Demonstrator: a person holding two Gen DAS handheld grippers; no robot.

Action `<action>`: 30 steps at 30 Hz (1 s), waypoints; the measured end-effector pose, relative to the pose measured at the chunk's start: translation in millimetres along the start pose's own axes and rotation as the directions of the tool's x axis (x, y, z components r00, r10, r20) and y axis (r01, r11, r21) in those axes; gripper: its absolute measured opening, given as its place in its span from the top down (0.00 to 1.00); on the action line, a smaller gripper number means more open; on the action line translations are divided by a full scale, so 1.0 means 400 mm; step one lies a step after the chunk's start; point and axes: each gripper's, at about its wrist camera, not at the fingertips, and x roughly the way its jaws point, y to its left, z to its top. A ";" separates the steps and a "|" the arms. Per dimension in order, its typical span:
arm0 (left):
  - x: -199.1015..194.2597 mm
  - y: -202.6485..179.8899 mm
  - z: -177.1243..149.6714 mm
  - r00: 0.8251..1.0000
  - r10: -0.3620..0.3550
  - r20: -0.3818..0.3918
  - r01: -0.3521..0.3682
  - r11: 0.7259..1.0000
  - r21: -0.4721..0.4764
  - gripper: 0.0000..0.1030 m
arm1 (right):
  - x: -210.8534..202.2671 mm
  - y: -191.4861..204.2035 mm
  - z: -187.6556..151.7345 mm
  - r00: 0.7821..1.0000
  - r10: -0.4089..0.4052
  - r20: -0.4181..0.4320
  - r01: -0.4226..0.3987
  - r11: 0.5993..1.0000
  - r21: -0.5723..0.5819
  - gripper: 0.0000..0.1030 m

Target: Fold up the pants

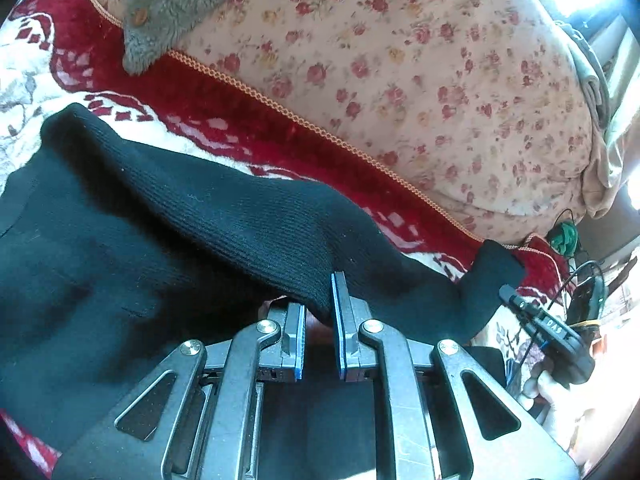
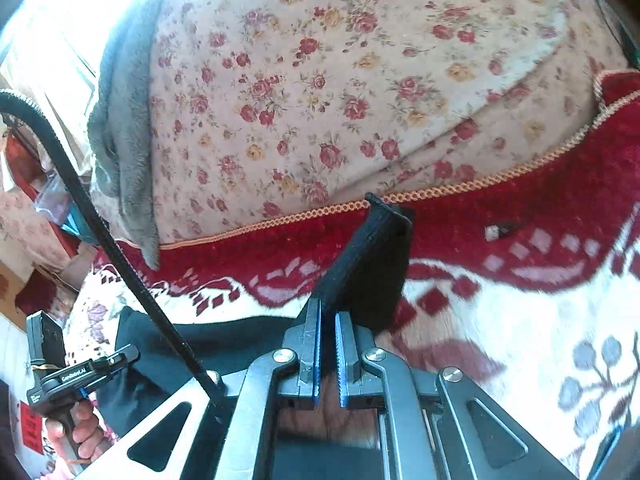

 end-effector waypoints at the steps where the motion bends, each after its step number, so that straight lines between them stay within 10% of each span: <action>1: -0.007 -0.001 -0.005 1.000 0.003 0.004 -0.003 1.000 0.003 0.90 | 0.002 -0.010 -0.010 1.000 0.011 -0.007 -0.011 1.000 0.015 0.95; 15: -0.046 -0.034 -0.044 0.998 0.040 0.043 -0.044 0.994 0.101 0.90 | 0.129 -0.038 -0.067 0.974 0.224 0.037 -0.224 0.918 0.327 0.75; 22: -0.016 0.053 -0.032 0.999 -0.025 -0.021 0.024 0.998 -0.050 0.90 | 0.171 -0.007 -0.046 0.982 0.189 0.000 -0.179 0.928 0.326 0.66; 26: -0.002 0.102 -0.011 0.997 -0.064 -0.033 0.059 0.987 -0.148 0.61 | 0.186 0.023 -0.024 0.985 0.167 -0.040 -0.149 0.948 0.283 0.53; 30: 0.009 0.117 0.001 0.995 -0.091 -0.037 0.081 0.976 -0.201 0.56 | 0.207 0.039 -0.011 0.987 0.142 -0.071 -0.119 0.958 0.262 0.53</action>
